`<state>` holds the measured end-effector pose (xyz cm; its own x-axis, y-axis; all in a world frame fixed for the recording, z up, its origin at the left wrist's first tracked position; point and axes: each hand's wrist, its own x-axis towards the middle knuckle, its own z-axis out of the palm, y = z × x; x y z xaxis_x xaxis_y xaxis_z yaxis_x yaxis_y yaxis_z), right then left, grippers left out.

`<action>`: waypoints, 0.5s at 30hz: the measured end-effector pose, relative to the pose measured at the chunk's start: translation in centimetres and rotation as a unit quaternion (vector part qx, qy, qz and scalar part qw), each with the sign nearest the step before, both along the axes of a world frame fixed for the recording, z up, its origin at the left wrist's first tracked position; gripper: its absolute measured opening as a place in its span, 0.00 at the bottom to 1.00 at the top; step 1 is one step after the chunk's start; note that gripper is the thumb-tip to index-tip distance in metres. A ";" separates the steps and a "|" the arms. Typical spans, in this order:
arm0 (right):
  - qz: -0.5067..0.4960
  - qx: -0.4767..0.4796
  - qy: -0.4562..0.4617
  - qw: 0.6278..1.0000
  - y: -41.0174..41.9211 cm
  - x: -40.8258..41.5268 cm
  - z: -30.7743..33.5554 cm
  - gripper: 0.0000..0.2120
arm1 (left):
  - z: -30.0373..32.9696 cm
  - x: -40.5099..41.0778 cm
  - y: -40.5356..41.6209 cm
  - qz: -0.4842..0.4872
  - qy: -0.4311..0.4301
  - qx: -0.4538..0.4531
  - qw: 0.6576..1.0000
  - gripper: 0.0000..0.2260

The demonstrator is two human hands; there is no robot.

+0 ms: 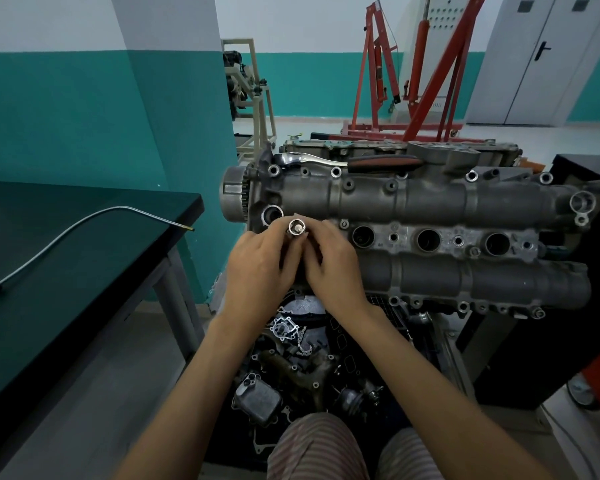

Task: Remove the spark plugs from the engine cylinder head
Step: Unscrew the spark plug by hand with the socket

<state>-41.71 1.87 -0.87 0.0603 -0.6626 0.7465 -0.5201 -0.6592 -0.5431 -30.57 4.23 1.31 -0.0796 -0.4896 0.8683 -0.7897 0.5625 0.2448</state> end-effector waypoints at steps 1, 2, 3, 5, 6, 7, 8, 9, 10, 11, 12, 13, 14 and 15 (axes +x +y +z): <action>-0.003 0.012 -0.009 1.000 0.0 0.0 -0.1 0.16 | -0.1 0.0 0.0 0.003 0.003 0.005 1.000 0.04; -0.007 0.030 -0.019 0.999 0.0 0.0 -0.1 0.18 | -0.2 0.0 0.0 0.009 0.011 0.014 1.000 0.06; -0.011 0.048 -0.032 0.998 0.0 0.1 -0.1 0.18 | -0.2 0.0 0.0 0.012 0.019 0.022 0.999 0.09; -0.009 0.064 -0.058 0.996 0.0 0.2 -0.1 0.13 | -0.3 0.0 -0.1 0.014 0.022 0.020 0.999 0.12; -0.007 0.059 -0.066 0.996 0.0 0.3 -0.1 0.09 | -0.4 0.0 -0.2 0.015 0.018 0.014 1.000 0.12; -0.007 0.048 -0.069 0.996 0.0 0.3 -0.1 0.05 | -0.5 0.0 -0.2 0.015 0.015 0.009 1.000 0.11; -0.009 0.035 -0.069 0.997 0.0 0.3 -0.1 0.04 | -0.6 0.1 -0.3 0.014 0.013 0.005 1.000 0.11; -0.010 0.024 -0.064 0.998 0.0 0.2 -0.2 0.03 | -0.6 0.1 -0.3 0.012 0.013 0.003 1.000 0.10; -0.011 0.014 -0.056 0.998 0.0 0.2 -0.2 0.03 | -0.6 0.1 -0.3 0.010 0.014 0.004 1.000 0.11; -0.010 0.008 -0.047 0.999 0.1 0.1 -0.2 0.04 | -0.6 0.1 -0.2 0.007 0.016 0.006 1.000 0.11; -0.008 0.006 -0.039 0.999 0.1 0.1 -0.3 0.05 | -0.5 0.1 -0.2 0.005 0.020 0.007 1.000 0.11; -0.004 0.006 -0.033 0.999 0.2 0.1 -0.2 0.06 | -0.4 0.0 -0.1 0.001 0.025 0.007 1.000 0.10; 0.000 0.007 -0.027 1.000 0.2 0.0 -0.2 0.07 | -0.3 0.0 -0.1 -0.004 0.029 0.004 1.000 0.09; 0.003 0.007 -0.022 1.000 0.2 0.0 -0.1 0.09 | -0.3 0.0 -0.1 -0.009 0.029 -0.001 1.000 0.09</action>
<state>-41.70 2.09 -1.01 0.0323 -0.6722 0.7397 -0.4915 -0.6551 -0.5739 -30.59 4.18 1.03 -0.0376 -0.4874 0.8724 -0.7636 0.5771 0.2895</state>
